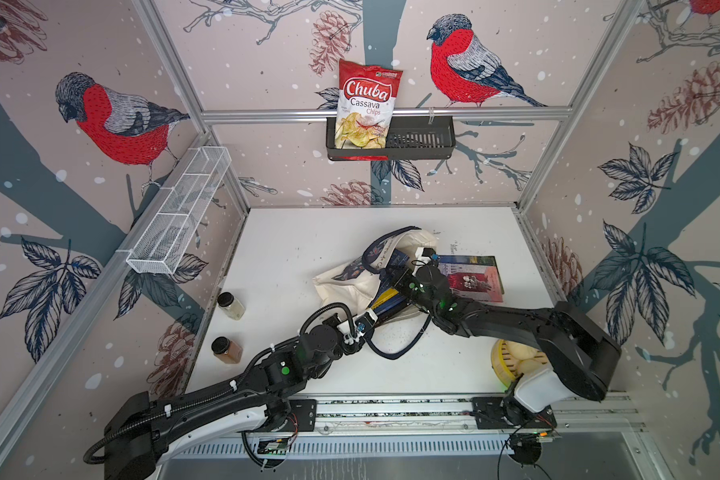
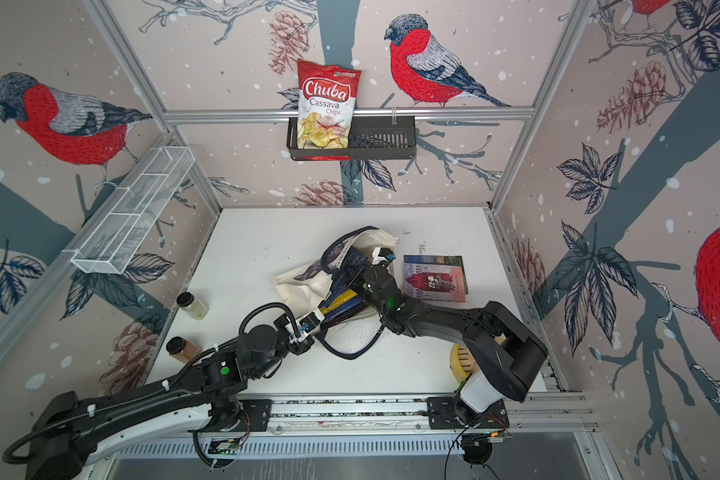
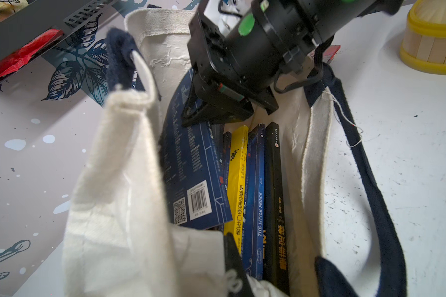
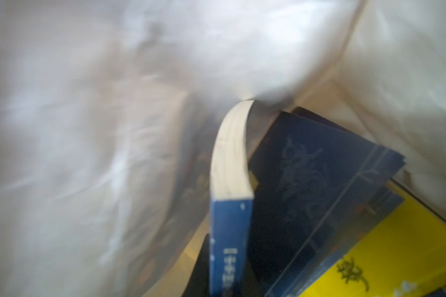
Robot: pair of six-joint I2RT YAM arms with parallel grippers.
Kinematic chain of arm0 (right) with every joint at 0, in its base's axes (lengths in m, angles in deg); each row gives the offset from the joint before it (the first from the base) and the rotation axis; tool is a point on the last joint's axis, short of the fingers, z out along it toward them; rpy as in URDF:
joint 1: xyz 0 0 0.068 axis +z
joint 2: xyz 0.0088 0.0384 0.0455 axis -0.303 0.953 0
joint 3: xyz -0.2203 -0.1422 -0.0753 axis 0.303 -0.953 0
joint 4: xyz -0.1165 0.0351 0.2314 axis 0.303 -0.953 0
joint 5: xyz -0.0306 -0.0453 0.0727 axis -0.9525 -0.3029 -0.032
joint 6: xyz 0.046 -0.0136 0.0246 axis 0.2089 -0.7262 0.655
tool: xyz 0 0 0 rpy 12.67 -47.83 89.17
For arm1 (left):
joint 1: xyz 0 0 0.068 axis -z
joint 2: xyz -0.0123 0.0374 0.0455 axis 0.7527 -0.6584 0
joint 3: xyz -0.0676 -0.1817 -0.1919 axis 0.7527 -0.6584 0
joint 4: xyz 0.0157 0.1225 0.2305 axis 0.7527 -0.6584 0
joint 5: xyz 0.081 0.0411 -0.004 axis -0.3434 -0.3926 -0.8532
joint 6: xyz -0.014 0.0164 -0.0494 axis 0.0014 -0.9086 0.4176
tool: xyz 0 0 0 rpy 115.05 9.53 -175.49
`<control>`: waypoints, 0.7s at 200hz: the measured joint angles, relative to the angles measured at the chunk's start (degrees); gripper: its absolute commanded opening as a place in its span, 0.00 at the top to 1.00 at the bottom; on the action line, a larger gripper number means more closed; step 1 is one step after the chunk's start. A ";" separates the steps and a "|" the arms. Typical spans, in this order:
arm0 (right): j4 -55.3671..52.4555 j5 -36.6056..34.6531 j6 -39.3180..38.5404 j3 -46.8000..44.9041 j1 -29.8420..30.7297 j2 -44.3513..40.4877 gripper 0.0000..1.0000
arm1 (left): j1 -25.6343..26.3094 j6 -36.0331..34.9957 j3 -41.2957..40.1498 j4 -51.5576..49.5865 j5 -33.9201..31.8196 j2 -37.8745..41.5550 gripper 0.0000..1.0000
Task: Take out the books from the canvas bag
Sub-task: Pick up the book from the canvas bag, then place the book on the book.
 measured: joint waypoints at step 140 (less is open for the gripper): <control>-18.84 -20.72 -17.33 -5.51 4.98 -39.45 1.00 | 0.17 -1.57 0.00 0.33 -2.80 -0.39 1.00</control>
